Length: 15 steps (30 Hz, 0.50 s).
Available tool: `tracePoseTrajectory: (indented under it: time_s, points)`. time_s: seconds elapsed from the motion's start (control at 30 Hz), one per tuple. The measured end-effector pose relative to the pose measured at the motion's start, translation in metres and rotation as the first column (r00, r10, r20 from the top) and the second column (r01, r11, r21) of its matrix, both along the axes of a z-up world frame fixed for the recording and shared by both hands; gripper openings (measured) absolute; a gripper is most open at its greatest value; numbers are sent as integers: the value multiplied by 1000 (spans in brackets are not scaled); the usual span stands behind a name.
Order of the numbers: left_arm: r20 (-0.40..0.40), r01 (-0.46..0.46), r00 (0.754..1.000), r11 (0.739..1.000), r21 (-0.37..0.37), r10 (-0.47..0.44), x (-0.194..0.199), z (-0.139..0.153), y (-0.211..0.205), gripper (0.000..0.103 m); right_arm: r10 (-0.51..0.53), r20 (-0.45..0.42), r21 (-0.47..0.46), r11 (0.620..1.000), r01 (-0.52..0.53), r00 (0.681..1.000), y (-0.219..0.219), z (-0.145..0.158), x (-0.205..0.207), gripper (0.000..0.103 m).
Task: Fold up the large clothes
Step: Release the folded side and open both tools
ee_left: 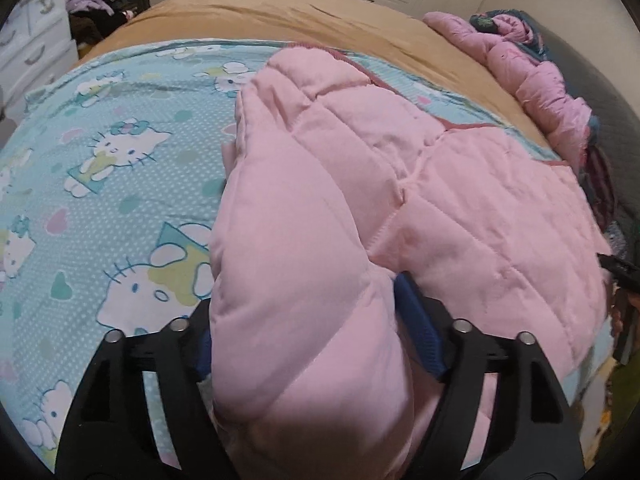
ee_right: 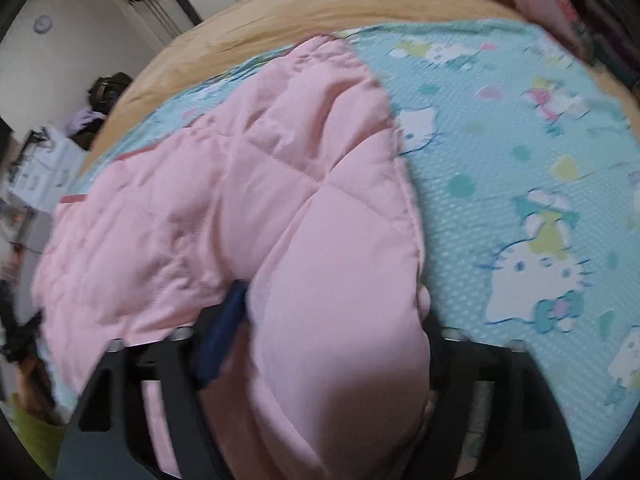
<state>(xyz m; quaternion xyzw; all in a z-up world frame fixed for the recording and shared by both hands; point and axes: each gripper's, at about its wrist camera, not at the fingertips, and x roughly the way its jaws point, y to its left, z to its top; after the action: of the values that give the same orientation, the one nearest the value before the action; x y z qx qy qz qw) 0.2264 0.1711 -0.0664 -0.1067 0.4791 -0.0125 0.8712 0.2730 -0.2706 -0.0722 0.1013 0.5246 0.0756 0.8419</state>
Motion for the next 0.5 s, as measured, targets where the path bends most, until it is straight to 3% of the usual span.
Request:
tracePoseTrajectory:
  time_s: [0.07,0.13,0.2,0.5]
  points:
    - [-2,-10,1000,1000,19,10,0,1,1,78,-14,6,-28,1000,15,1000,2,0,-1,95]
    - [-4,-18,1000,999,33,18,-1,3,2,82,-27,8,-30,999,27,1000,1,2,-3,96]
    - [4,-29,1000,998,61,28,-5,10,1,93,-29,51,-42,999,31,998,1,12,-9,96]
    - [44,-46,998,993,113,41,-20,36,-1,94,-5,174,-58,998,15,985,-3,57,-39,99]
